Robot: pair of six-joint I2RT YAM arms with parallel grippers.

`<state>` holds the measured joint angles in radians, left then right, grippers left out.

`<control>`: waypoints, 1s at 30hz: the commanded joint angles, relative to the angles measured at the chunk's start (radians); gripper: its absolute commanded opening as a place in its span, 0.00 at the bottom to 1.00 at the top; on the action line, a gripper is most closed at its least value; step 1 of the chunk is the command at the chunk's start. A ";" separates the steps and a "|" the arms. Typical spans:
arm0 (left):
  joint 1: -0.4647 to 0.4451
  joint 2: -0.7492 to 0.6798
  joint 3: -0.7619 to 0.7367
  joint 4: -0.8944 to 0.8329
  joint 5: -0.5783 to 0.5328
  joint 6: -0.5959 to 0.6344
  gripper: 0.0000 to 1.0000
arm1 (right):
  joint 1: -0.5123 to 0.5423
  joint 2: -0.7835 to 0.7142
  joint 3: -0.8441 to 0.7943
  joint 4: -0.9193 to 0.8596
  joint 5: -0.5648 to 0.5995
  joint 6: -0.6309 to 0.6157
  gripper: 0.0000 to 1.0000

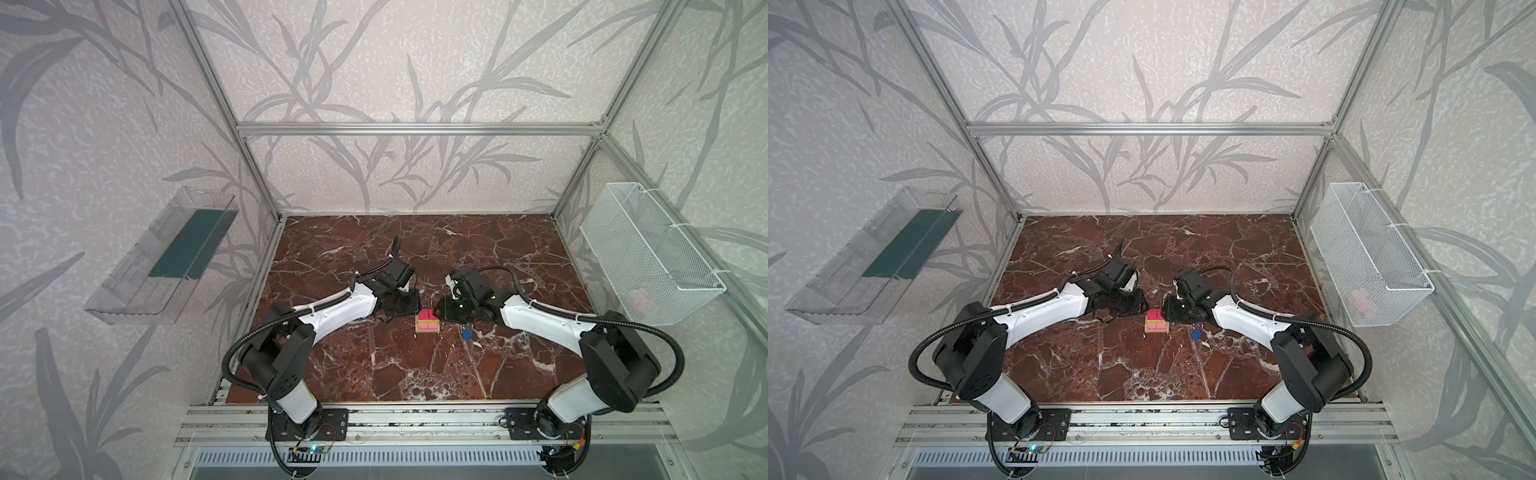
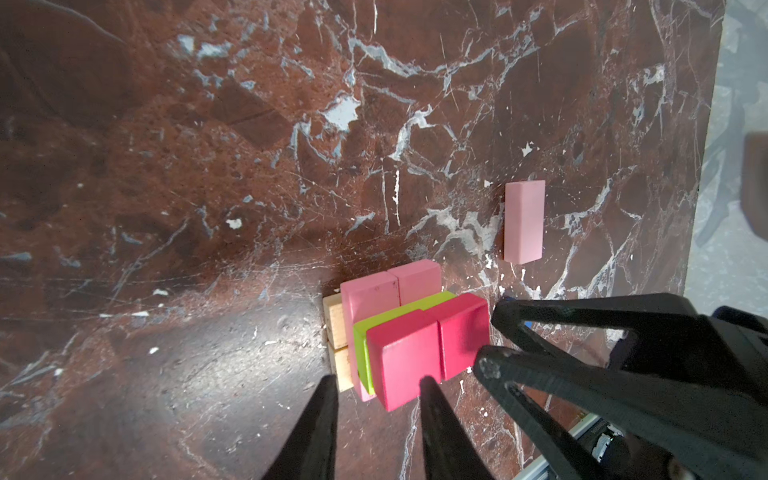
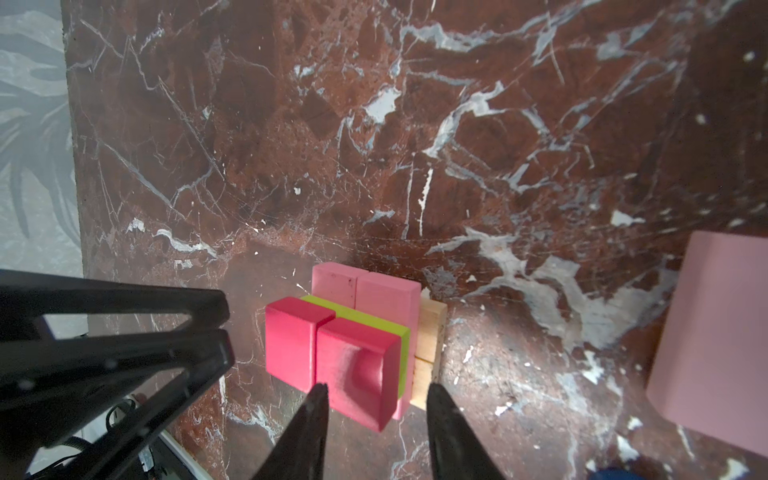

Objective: Build the wood block tower

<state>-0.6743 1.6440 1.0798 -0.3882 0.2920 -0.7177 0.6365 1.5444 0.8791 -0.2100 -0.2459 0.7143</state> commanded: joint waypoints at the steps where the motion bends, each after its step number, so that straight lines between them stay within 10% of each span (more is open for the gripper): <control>1: -0.005 0.019 0.034 -0.003 0.012 0.000 0.32 | -0.006 0.012 -0.005 0.020 -0.012 0.007 0.39; 30: -0.018 0.068 0.066 -0.014 0.031 0.006 0.25 | -0.006 0.028 0.008 0.032 -0.033 0.010 0.30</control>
<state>-0.6865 1.7023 1.1122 -0.3893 0.3168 -0.7170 0.6357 1.5669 0.8791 -0.1841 -0.2710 0.7185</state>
